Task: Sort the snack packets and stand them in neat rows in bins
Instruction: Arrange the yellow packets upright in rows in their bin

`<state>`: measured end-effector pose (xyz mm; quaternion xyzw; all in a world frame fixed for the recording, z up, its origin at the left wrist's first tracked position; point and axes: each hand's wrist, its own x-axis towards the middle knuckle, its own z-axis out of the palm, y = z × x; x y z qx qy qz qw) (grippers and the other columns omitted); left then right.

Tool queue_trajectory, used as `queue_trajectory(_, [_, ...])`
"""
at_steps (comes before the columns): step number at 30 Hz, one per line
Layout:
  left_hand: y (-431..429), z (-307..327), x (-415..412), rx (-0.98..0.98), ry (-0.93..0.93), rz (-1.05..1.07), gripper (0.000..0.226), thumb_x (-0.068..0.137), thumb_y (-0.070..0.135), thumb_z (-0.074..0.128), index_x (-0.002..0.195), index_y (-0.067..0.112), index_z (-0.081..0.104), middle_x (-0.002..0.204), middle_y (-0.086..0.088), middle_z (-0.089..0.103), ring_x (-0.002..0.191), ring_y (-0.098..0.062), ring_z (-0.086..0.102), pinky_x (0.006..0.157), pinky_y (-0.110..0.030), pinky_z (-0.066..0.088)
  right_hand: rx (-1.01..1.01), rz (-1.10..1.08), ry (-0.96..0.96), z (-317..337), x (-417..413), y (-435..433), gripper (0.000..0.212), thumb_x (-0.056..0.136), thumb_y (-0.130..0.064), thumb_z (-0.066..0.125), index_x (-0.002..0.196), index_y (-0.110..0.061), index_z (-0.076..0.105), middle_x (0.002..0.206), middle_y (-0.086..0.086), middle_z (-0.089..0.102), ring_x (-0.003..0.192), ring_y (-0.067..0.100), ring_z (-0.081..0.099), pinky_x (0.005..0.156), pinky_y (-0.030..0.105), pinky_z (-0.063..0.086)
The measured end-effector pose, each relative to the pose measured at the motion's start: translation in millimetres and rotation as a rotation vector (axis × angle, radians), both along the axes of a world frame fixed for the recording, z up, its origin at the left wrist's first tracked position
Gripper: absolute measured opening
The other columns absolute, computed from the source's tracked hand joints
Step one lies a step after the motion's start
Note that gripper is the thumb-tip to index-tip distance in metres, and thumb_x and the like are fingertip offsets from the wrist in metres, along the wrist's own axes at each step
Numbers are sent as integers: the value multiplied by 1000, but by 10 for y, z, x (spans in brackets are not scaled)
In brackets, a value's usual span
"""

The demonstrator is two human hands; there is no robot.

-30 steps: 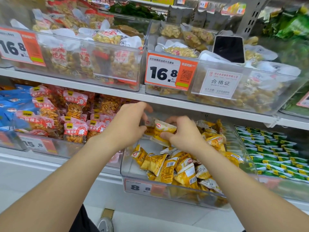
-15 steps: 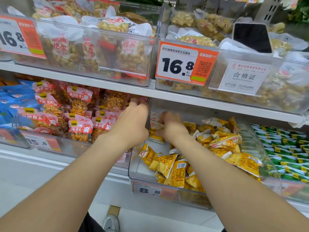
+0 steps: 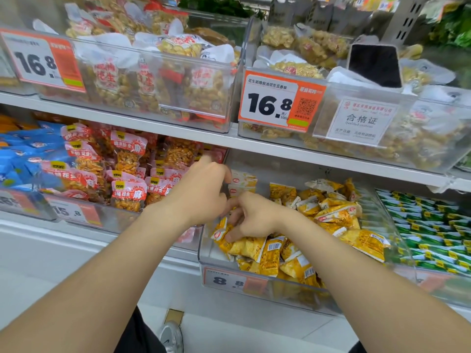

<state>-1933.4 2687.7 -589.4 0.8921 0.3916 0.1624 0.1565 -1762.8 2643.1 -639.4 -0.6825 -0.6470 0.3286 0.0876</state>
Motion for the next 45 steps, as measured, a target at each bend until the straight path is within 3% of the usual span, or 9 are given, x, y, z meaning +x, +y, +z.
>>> queue_trajectory(7, [-169, 57, -62, 109, -91, -53, 37, 89, 30, 72, 124, 21, 70, 114, 4, 73, 113, -22, 59, 92, -22, 28, 343, -406, 301, 290, 137, -355, 34, 81, -32, 92, 106, -23, 72, 80, 1, 67, 68, 18, 68, 68, 35, 56])
queue_trajectory(11, [-308, 101, -56, -166, -204, -236, 52, 84, 22, 81, 131, 28, 61, 100, 14, 73, 91, -2, 68, 81, -26, 56, 294, -449, 711, 517, 172, -671, 30, 84, -17, 88, 102, -4, 69, 98, 17, 79, 86, 30, 79, 79, 42, 66])
queue_trajectory(19, [-289, 74, -10, -301, -195, -218, 42, 74, 26, 96, 102, 32, 65, 90, 11, 78, 84, -5, 72, 84, -39, 61, 177, -379, 885, 534, 266, -837, 34, 93, -23, 77, 120, -3, 73, 108, 21, 78, 102, 38, 77, 87, 42, 65])
queue_trajectory(22, [-318, 67, 20, -33, -130, -128, 40, 77, 39, 92, 107, 37, 65, 95, 17, 70, 95, -1, 57, 86, -27, 48, 290, -416, 684, 427, 314, -708, 28, 96, -25, 76, 117, -7, 75, 102, 14, 80, 93, 30, 79, 86, 47, 65])
queue_trajectory(26, [-185, 36, 24, 145, -60, 20, 39, 91, 23, 78, 127, 28, 64, 122, 2, 60, 120, -25, 50, 102, -38, 44, 522, -450, -35, 144, 401, -382, 29, 91, -37, 81, 118, -27, 76, 114, -3, 76, 106, 20, 69, 96, 38, 56])
queue_trajectory(31, [-80, -41, 25, 53, -27, 72, 42, 90, 3, 69, 128, 20, 66, 128, -9, 49, 119, -34, 57, 101, -38, 47, 433, -306, -122, 26, 158, -68, 24, 87, -34, 84, 109, -26, 78, 116, -3, 74, 113, 20, 64, 97, 32, 51])
queue_trajectory(34, [-57, -50, 37, 34, -30, 63, 45, 89, 0, 67, 130, 20, 65, 128, -9, 47, 119, -36, 56, 102, -43, 49, 328, -238, -334, -21, 44, 66, 27, 86, -32, 85, 110, -19, 78, 113, 7, 71, 109, 27, 66, 89, 34, 53])
queue_trajectory(38, [-23, -60, 16, 30, -34, 48, 43, 90, 0, 67, 127, 22, 68, 131, -8, 46, 122, -34, 55, 105, -40, 48, 302, -208, -677, -35, 44, 167, 39, 93, -35, 74, 129, -21, 68, 126, 11, 66, 123, 34, 60, 105, 42, 44])
queue_trajectory(45, [-1, -57, -8, 17, -45, 33, 37, 91, 0, 67, 120, 24, 70, 126, -4, 45, 117, -30, 55, 94, -32, 45, 261, -142, -524, -15, 125, 203, 64, 88, -33, 77, 143, -20, 46, 134, 13, 45, 114, 40, 63, 99, 47, 54])
